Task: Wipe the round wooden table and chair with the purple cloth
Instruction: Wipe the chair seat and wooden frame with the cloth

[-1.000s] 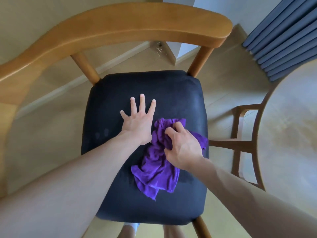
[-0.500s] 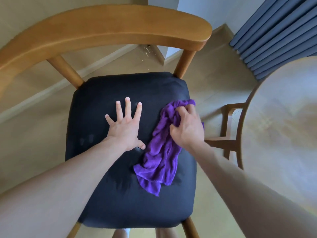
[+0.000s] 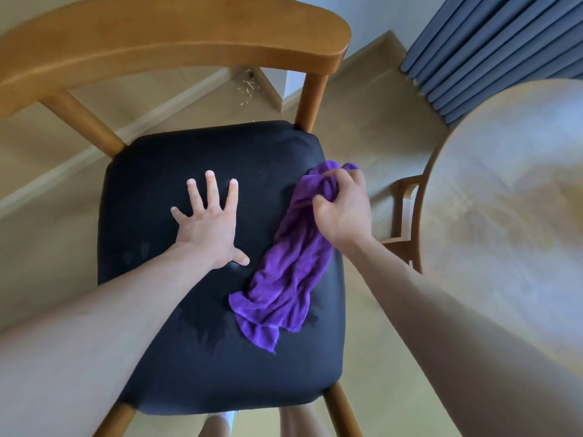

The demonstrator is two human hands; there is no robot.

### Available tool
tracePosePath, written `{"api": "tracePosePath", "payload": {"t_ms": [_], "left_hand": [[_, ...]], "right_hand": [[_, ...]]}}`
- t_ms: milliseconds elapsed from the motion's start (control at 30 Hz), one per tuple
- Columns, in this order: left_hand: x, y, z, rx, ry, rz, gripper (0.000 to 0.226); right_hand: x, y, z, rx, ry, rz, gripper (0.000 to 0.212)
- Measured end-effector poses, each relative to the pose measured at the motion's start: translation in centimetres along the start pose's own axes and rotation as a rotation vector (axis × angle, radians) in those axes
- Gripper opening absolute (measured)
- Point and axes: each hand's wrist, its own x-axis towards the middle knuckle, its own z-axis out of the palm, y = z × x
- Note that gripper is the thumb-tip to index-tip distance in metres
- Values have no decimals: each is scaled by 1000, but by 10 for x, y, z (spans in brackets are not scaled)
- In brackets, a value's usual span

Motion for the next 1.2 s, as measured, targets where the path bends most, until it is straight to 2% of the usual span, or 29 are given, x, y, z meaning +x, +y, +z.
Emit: {"api": "tracePosePath", "payload": {"t_ms": [67, 133, 200, 267, 333, 400, 467, 500, 600, 667, 733, 800, 833, 933, 1067, 1133, 1200], "left_hand": [[0, 1, 1, 22, 5, -2, 156], [0, 6, 1, 76, 50, 20, 156], [0, 12, 1, 130, 98, 84, 154], [4, 15, 0, 122, 84, 125, 154], [8, 12, 0, 60, 38, 118, 154], [11, 8, 1, 19, 19, 119, 154], [10, 8, 0, 7, 9, 122, 154], [10, 8, 0, 6, 3, 119, 154], [12, 9, -1, 21, -31, 130, 151], [14, 8, -2, 27, -46, 148, 142], [15, 7, -2, 30, -49, 157, 129], [14, 6, 0, 23, -44, 155, 119], [14, 6, 1, 20, -33, 157, 117], [15, 6, 1, 3, -33, 142, 126], [14, 10, 0, -8, -22, 121, 150], [14, 12, 2, -2, -9, 116, 150], [15, 11, 4, 10, -10, 116, 145]], "right_hand": [[-5, 0, 14, -149, -69, -18, 29], [-30, 12, 21, -283, -99, -59, 25], [-66, 31, 17, -303, -177, -87, 13], [-94, 47, 5, -297, -332, -61, 10], [-104, 57, -7, -280, -420, -13, 13], [-90, 50, -17, -204, -346, 48, 16], [-61, 28, -21, -51, -171, 60, 8], [-42, 11, -21, 32, -94, 34, 6], [15, -40, -9, 165, 71, -140, 21], [46, -64, 4, 101, 64, -261, 35], [71, -71, 21, -154, -90, -332, 54], [81, -65, 33, -479, -219, -305, 64], [84, -60, 35, -558, -214, -278, 63], [86, -39, 24, -533, -80, -86, 51], [72, -17, -14, -451, -108, 230, 35], [65, -21, -17, -358, -59, 168, 32], [63, -40, -6, -242, 10, -79, 37]]}}
